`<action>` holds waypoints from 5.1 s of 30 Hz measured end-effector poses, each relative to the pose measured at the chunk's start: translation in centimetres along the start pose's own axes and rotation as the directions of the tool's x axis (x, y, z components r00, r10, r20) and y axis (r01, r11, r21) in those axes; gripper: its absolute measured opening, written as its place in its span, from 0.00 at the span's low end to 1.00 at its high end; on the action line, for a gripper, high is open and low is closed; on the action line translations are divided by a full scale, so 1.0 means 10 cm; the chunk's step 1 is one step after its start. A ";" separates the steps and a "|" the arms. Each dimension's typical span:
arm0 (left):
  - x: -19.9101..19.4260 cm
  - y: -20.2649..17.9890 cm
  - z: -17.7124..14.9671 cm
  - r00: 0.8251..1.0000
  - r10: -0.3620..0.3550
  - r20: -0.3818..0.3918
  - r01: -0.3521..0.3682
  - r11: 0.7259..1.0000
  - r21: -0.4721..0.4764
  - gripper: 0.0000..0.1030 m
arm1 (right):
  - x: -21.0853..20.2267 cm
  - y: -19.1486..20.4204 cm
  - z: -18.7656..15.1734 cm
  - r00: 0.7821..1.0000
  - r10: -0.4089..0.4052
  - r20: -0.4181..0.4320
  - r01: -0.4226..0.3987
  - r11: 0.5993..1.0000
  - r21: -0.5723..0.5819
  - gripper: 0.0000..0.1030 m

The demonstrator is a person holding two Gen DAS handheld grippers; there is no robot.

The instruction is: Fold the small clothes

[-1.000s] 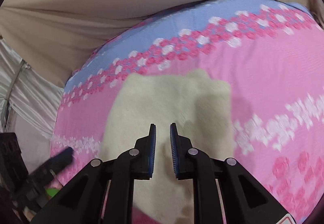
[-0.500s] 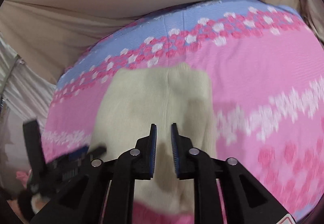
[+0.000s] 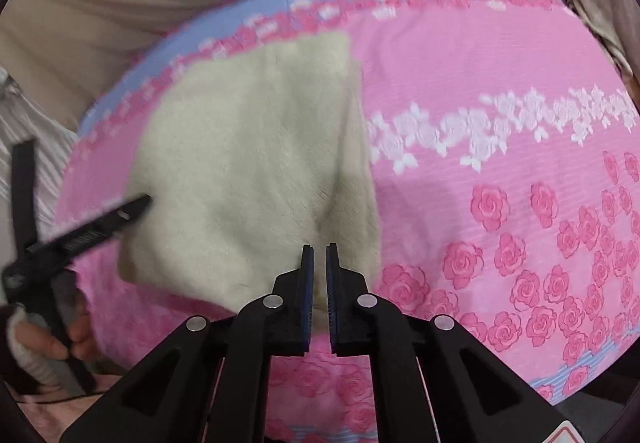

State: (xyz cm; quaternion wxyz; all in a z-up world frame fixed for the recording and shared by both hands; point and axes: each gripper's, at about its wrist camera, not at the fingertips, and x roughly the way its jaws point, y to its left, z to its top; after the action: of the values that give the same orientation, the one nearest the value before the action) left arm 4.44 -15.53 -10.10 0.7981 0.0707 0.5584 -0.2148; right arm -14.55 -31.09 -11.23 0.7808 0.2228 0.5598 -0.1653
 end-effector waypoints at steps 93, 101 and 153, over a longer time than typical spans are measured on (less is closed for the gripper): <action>-0.63 -0.19 0.57 0.984 -0.172 -0.055 0.172 0.985 0.001 0.43 | -0.60 0.03 0.56 0.903 0.366 0.224 -0.413 0.883 0.222 0.24; -1.22 -0.14 0.69 0.986 -0.141 0.089 0.133 0.986 0.099 0.26 | -1.08 0.50 0.66 0.871 0.395 0.291 -0.440 0.891 0.109 0.24; -1.77 1.48 0.89 0.879 -0.444 0.173 0.465 0.879 -0.103 0.42 | -1.29 1.52 1.07 0.692 0.650 0.315 -0.668 0.741 -0.064 0.35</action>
State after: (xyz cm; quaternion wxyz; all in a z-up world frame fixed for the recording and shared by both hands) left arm 13.35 -0.72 7.60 0.7664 -0.1349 0.5140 -0.3609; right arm -2.41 -23.81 6.37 0.8606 0.4006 0.3049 0.0767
